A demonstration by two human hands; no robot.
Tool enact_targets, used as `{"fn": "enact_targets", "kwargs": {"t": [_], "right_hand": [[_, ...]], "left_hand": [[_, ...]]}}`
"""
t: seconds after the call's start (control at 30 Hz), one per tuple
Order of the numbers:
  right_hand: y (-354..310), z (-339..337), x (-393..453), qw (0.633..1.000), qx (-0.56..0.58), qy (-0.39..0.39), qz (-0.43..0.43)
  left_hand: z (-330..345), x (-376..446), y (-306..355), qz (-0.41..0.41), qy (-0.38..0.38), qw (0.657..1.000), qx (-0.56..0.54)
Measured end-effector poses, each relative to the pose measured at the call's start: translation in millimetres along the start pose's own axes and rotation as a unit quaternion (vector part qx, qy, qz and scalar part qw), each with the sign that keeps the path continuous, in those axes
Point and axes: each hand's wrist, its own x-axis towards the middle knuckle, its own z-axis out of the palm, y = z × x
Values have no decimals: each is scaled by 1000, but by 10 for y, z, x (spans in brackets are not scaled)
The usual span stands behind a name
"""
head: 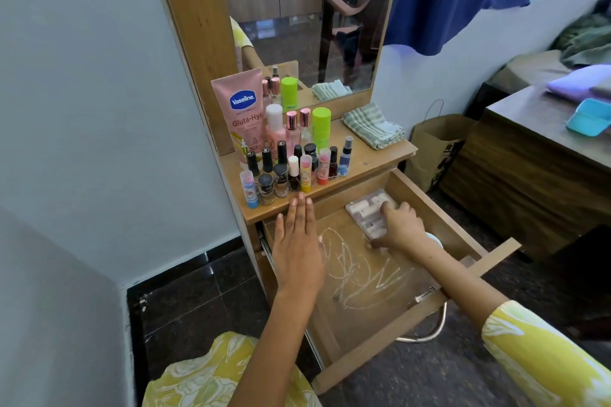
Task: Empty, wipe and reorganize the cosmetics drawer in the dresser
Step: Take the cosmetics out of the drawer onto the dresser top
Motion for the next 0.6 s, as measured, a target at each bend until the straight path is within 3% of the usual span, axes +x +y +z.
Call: {"fn": "enact_targets", "kwargs": {"t": [0.27,0.4,0.6], "right_hand": [[-62,29,-57,997,57,12,45],[32,-41,-200,990,134,34,13],[143,-203,-566,966,193,169,-35]], "left_hand": [[4,5,-1,0,-1,1000,0],[-1,-2,2,-1,1,1000,7],[0,9,12,-2,0,1000,18]]}}
